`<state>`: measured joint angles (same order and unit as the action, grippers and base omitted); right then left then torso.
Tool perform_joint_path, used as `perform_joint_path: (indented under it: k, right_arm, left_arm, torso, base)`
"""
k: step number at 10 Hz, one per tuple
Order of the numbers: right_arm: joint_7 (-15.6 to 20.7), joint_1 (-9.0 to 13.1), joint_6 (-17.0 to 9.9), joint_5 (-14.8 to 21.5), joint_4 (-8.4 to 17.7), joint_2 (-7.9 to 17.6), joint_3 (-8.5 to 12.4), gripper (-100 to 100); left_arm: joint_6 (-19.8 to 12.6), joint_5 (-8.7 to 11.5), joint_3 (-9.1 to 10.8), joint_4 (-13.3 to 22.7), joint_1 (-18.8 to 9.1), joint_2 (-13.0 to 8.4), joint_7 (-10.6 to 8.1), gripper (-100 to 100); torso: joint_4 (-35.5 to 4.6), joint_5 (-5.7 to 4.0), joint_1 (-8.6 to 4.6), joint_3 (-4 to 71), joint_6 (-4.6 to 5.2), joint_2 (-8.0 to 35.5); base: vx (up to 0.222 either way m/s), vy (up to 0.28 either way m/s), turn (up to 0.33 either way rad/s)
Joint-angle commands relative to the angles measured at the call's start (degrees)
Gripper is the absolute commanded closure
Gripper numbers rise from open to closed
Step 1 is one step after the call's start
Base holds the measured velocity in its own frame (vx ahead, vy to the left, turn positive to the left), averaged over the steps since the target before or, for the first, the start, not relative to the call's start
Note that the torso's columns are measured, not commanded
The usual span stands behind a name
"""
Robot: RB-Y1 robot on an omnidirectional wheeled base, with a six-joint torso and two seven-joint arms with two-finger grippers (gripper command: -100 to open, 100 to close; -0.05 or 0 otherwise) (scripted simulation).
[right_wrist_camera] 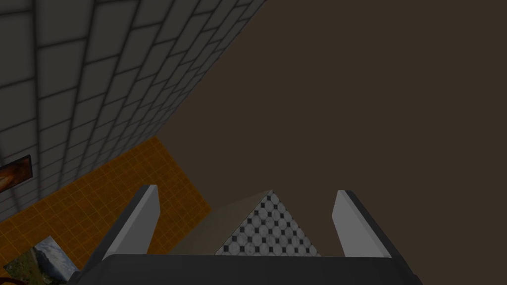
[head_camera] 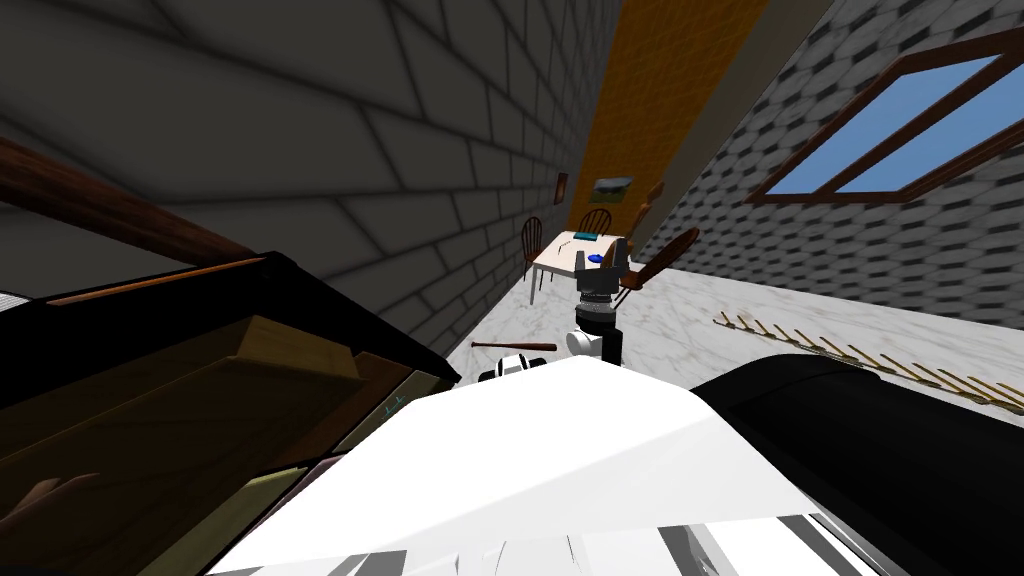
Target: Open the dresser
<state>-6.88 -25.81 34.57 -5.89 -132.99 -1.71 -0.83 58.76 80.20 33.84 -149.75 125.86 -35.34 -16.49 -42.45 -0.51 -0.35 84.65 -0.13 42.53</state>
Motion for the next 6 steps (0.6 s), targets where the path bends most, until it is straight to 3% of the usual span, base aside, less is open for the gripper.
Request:
perform_joint_path:
  k: [1,6]
  right_arm:
    - [0.00,0.00,0.00,0.00,0.00,0.00,0.00,0]
    - [0.00,0.00,0.00,0.00,0.00,0.00,0.00,0]
  left_arm:
    - [0.01,0.14,0.06,-0.04,0.20,-0.13,-0.09,0]
    - [-0.66,0.11,-0.28,0.07,0.29,-0.40,-0.01,0]
  torso:
    - [0.02,0.06,-0.07,-0.06,0.02,-0.01]
    - [0.13,0.34,0.18,-0.03,0.13,-0.22]
  base:
    - [0.000,0.000,0.000]
    - [0.000,0.000,0.000]
